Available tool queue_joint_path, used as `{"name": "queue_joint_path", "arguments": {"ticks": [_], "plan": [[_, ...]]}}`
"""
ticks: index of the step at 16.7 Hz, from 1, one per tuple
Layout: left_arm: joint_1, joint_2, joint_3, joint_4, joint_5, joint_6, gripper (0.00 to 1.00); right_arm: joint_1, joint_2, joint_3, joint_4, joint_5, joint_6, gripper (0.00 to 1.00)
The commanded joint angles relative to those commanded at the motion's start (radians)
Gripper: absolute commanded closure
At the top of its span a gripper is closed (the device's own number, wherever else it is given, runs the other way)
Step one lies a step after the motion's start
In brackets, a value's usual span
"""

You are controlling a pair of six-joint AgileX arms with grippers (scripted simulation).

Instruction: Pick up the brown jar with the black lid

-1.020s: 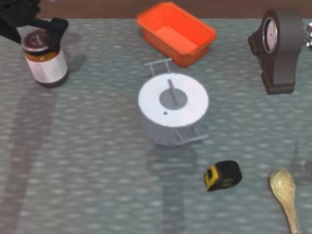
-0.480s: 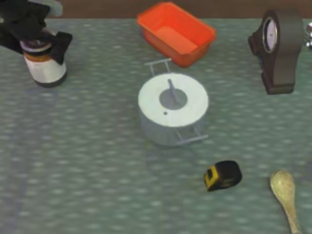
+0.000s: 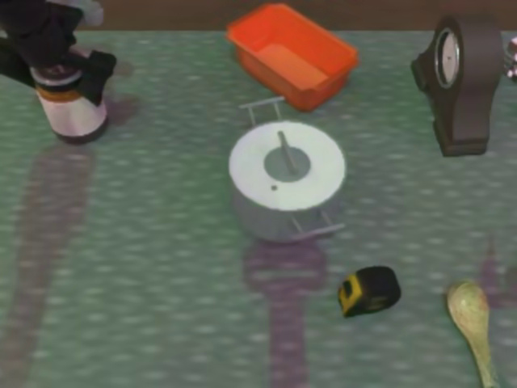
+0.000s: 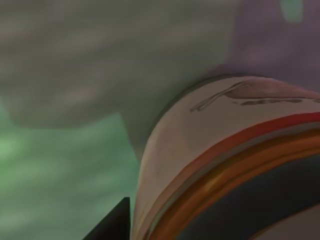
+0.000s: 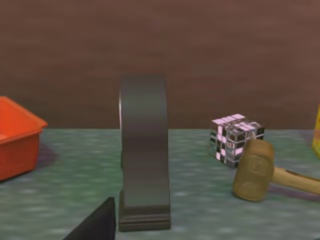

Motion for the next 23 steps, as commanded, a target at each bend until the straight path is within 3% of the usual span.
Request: {"name": "queue_joint_path", "arguments": {"ticks": [5,6,16,23], "plan": [[0.0,0.0,0.0,0.0,0.0,0.0,0.98,0.0,0.0,0.0,0.0,0.0,0.0,0.0],[0.0,0.0,0.0,0.0,0.0,0.0,1.0,0.0,0.0,0.0,0.0,0.0,0.0,0.0],[0.002,-0.015,-0.015,0.0,-0.001,0.0,1.0,0.0,0.0,0.0,0.0,0.0,0.0,0.0],[0.012,-0.351,-0.348,0.005,-0.007,0.0,1.0,0.0,0.0,0.0,0.0,0.0,0.0,0.0]]}}
